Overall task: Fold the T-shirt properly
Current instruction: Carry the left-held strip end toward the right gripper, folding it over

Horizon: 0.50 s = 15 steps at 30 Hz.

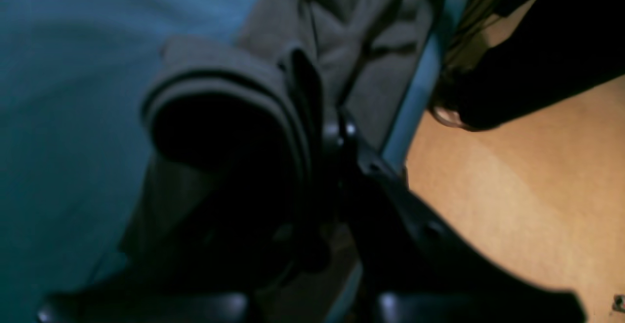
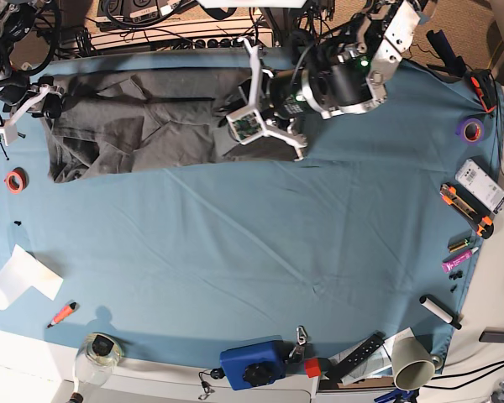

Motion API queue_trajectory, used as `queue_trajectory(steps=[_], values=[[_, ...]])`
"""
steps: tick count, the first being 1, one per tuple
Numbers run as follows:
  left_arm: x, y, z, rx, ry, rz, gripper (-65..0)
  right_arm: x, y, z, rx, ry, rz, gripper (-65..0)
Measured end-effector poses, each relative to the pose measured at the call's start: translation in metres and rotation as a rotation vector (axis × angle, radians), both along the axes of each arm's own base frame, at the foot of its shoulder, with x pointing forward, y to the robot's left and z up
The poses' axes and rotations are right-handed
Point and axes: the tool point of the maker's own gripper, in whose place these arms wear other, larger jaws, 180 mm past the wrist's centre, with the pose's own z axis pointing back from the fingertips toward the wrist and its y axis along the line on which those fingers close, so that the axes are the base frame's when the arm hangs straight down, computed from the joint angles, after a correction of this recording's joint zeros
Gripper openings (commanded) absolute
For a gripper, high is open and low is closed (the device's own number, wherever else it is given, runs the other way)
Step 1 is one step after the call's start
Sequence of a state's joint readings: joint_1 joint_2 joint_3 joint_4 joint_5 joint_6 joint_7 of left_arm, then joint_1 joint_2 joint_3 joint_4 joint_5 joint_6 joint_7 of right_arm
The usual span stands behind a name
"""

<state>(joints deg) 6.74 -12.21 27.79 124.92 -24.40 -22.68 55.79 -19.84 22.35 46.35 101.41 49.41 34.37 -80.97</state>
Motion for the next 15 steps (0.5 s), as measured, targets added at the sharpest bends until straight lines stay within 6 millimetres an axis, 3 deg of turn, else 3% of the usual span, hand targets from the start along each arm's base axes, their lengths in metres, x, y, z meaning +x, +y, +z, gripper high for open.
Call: queue_trajectory(steps=[9, 15], values=[[0.001, -0.04, -0.019, 0.002, 0.069, -0.052, -65.0, 0.0, 0.0, 0.0, 0.0, 0.0, 0.0, -43.0], [0.0, -0.057, -0.01, -0.021, 0.065, -0.084, -65.0, 0.0, 0.0, 0.0, 0.0, 0.0, 0.0, -43.0]])
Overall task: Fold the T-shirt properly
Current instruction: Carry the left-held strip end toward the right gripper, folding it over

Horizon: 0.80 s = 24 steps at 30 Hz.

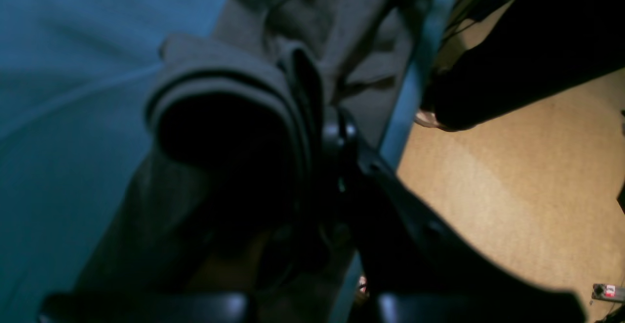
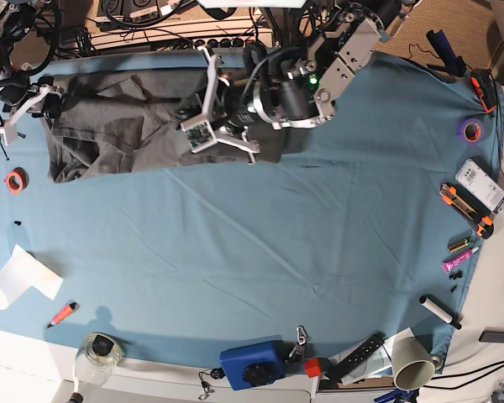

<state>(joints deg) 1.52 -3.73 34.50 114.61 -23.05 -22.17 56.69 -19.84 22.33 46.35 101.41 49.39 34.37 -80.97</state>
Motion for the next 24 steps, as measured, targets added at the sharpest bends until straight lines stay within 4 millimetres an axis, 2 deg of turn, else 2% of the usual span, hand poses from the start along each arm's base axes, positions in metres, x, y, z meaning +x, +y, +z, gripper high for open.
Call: queue_trajectory(steps=[4, 8, 11, 14, 15, 18, 19, 21, 24], values=[[-0.001, -0.009, 0.0, -0.014, 0.018, -0.007, -65.0, 0.0, 0.0, 0.0, 0.0, 0.0, 0.0, -43.0], [-0.001, -0.011, -0.011, 0.001, 0.047, -0.004, -65.0, 0.0, 0.0, 0.0, 0.0, 0.0, 0.0, -43.0], [0.003, -0.016, -0.002, -0.058, 0.029, 0.008, -65.0, 0.0, 0.0, 0.0, 0.0, -0.001, 0.0, -43.0], [0.003, -0.016, -0.001, -0.06, 0.029, 0.008, -65.0, 0.0, 0.0, 0.0, 0.0, -0.001, 0.0, -43.0], [0.003, -0.016, -0.001, -0.06, 0.029, 0.008, -60.2, 0.0, 0.0, 0.0, 0.0, 0.0, 0.0, -43.0], [0.003, -0.017, -0.001, -0.061, 0.029, 0.008, -40.0, 0.0, 0.0, 0.0, 0.0, -0.001, 0.0, -43.0], [0.003, -0.017, 0.0, -0.068, 0.028, 0.009, -35.7, 0.0, 0.0, 0.0, 0.0, -0.001, 0.0, -43.0], [0.004, -0.018, 0.003, -0.084, 0.023, 0.012, -32.3, 0.0, 0.0, 0.0, 0.0, 0.0, 0.0, -43.0], [0.004, -0.019, 0.004, -0.089, 0.022, 0.013, -32.4, 0.0, 0.0, 0.0, 0.0, -0.001, 0.0, -43.0]])
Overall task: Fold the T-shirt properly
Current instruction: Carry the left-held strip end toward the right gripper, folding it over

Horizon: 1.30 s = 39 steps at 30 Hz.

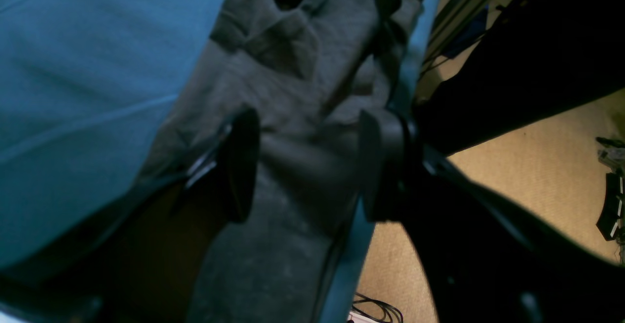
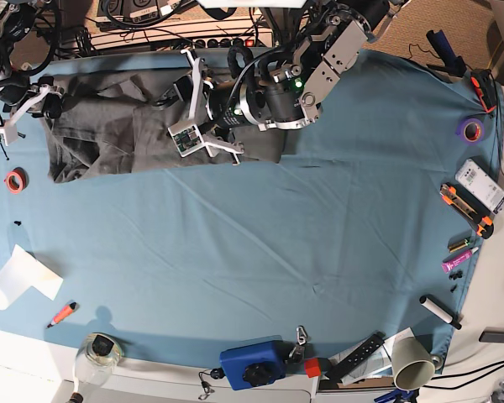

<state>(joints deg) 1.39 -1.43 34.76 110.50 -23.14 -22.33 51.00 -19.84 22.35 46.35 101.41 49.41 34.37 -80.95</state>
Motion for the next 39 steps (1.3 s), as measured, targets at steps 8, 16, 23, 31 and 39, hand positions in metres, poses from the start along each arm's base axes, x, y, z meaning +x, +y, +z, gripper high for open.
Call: queue_trajectory(steps=[8, 16, 23, 31, 39], values=[[-0.003, 0.01, -0.019, 0.108, 0.067, 0.019, -41.8, 0.001, 0.0, 0.001, 0.0, -0.007, -0.001, -43.0], [-0.002, 0.044, -0.036, 0.27, 0.11, 0.148, -65.0, 0.013, 0.01, 0.01, 0.058, -0.077, 0.014, -43.0], [0.003, 0.088, -0.025, 0.224, 0.144, 0.328, -65.0, 0.016, 0.014, 0.013, 0.079, -0.097, 0.02, -43.0], [-0.014, 0.112, -0.034, 0.239, 0.181, 0.347, -65.0, 0.02, 0.013, 0.015, 0.076, -0.121, 0.016, -43.1], [-0.03, 0.112, -0.042, 0.247, 0.231, 0.341, -65.0, 0.008, -0.008, 0.004, -0.054, -0.039, 0.007, -29.3]])
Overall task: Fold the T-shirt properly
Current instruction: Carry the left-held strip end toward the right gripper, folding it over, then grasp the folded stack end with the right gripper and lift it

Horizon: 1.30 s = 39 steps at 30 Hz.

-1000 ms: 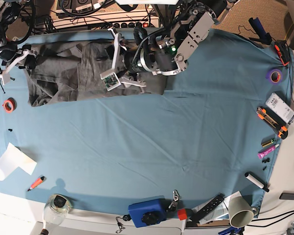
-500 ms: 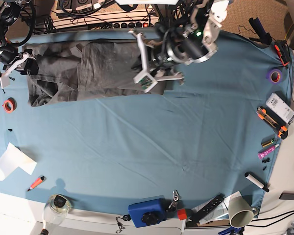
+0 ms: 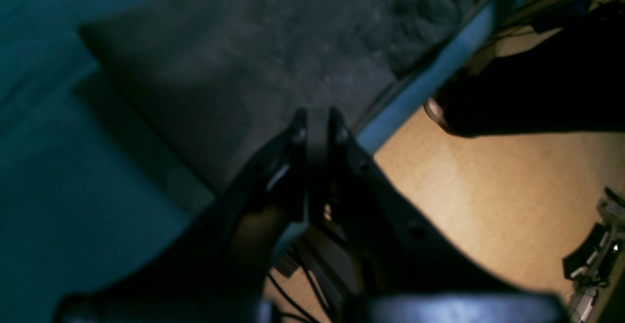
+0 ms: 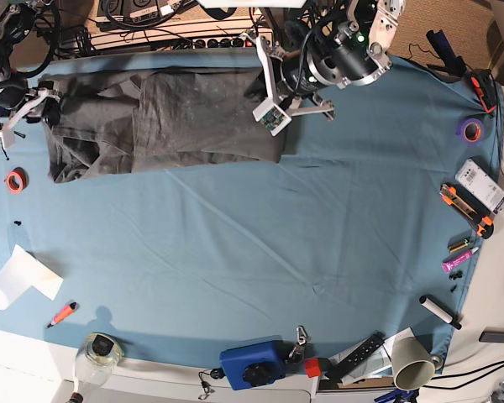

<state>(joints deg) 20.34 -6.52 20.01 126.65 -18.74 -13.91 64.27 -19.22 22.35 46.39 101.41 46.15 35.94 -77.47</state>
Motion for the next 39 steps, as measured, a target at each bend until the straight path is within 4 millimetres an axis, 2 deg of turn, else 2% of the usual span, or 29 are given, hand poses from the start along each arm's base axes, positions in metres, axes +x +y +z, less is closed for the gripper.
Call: queue_trajectory(steps=[4, 7, 13, 14, 16, 19, 23, 26, 30, 33, 39], values=[[-0.009, 0.0, -0.004, -0.002, 0.026, 0.002, -65.0, 0.004, 0.0, 0.003, 0.0, -0.024, 0.002, -28.2], [-0.016, 0.0, -0.005, -0.003, 0.042, 0.001, -65.0, 0.019, -0.001, 0.016, 0.032, -0.08, -0.021, -28.2], [-0.029, -0.001, 0.026, -0.065, -0.01, 0.001, -65.0, 0.053, -0.002, 0.038, 0.047, -0.186, -0.028, -28.2], [-0.035, -0.002, 0.024, -0.065, 0.004, -0.006, -65.0, 0.056, -0.003, 0.037, 0.063, -0.192, -0.036, -28.2], [-0.046, -0.001, 0.017, -0.059, 0.049, -0.001, -65.0, 0.057, -0.006, 0.025, 0.107, -0.163, -0.061, -28.2], [-0.05, -0.002, 0.017, -0.073, 0.058, 0.006, -65.0, 0.053, -0.004, 0.004, 0.208, -0.103, -0.075, -28.2], [-0.051, -0.002, 0.017, -0.078, 0.064, 0.006, -65.0, 0.062, -0.016, -0.003, 0.277, -0.11, -0.102, -28.2], [-0.051, -0.002, 0.017, -0.079, 0.064, 0.006, -65.0, 0.056, -0.031, -0.007, 0.275, -0.079, -0.118, -28.2], [-0.051, -0.002, 0.017, -0.081, 0.062, 0.007, -65.0, 0.048, -0.038, -0.022, 0.293, -0.022, -0.11, -28.2], [-0.051, -0.003, 0.017, -0.081, 0.062, 0.008, -65.0, 0.043, -0.03, -0.039, 0.354, 0.02, -0.095, -28.2], [-0.05, -0.003, 0.018, -0.085, 0.056, 0.007, -65.0, 0.054, -0.005, -0.055, 0.458, 0.023, -0.051, -28.2]])
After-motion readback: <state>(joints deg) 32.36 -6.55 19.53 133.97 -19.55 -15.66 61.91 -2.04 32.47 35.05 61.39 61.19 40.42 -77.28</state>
